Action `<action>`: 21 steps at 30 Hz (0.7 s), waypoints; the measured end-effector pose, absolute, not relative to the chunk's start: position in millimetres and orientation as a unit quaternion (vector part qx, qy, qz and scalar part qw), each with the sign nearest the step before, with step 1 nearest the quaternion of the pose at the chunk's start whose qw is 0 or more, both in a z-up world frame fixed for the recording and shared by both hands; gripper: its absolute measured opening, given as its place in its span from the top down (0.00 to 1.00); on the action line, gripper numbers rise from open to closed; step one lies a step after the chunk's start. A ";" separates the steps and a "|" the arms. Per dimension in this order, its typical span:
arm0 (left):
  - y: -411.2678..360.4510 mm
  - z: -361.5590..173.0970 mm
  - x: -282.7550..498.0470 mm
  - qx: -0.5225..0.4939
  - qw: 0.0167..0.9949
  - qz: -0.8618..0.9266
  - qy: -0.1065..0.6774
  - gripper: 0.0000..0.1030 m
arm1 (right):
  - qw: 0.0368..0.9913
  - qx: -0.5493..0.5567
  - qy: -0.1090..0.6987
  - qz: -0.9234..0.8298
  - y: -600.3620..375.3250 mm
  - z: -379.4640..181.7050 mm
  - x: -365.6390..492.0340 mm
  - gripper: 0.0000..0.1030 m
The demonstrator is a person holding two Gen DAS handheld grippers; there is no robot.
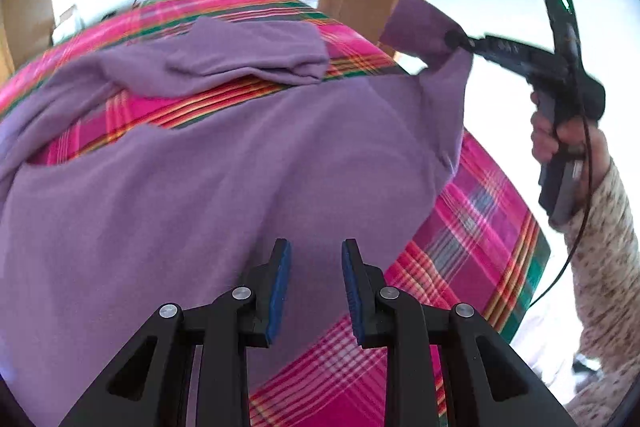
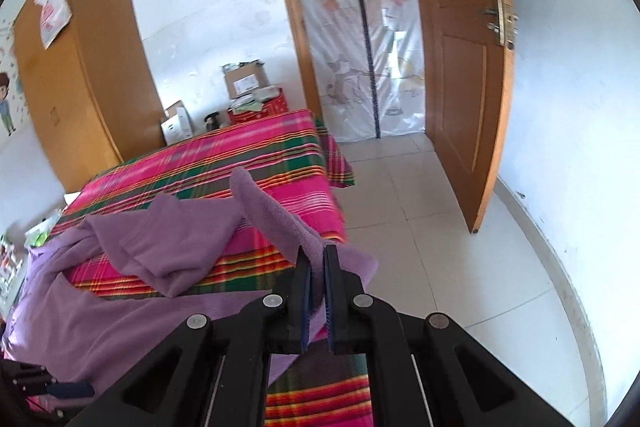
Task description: Fold clothes
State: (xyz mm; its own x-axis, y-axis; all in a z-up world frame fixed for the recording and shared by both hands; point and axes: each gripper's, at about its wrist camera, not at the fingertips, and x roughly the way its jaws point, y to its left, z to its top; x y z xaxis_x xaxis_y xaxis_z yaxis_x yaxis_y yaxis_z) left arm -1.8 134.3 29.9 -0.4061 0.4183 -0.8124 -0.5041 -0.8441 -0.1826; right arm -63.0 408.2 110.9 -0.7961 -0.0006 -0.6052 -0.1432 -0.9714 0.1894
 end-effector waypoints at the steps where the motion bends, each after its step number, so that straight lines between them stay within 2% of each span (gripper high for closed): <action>1: 138.7 29.2 0.2 -0.469 0.280 0.836 0.056 0.74 | 0.041 -0.316 0.120 0.940 413.0 110.0 -61.1 0.94; 7: 163.7 24.7 12.7 -0.462 0.286 0.831 0.123 0.74 | 0.052 -0.315 0.165 0.933 439.4 98.7 -49.9 0.94; 18: 192.6 19.7 22.4 -0.435 0.259 0.839 0.198 0.74 | 0.047 -0.304 0.186 0.933 453.0 94.8 -39.6 0.94; 21: 193.4 20.3 19.8 -0.431 0.249 0.844 0.198 0.74 | 0.046 -0.302 0.194 0.932 455.7 94.3 -36.7 0.94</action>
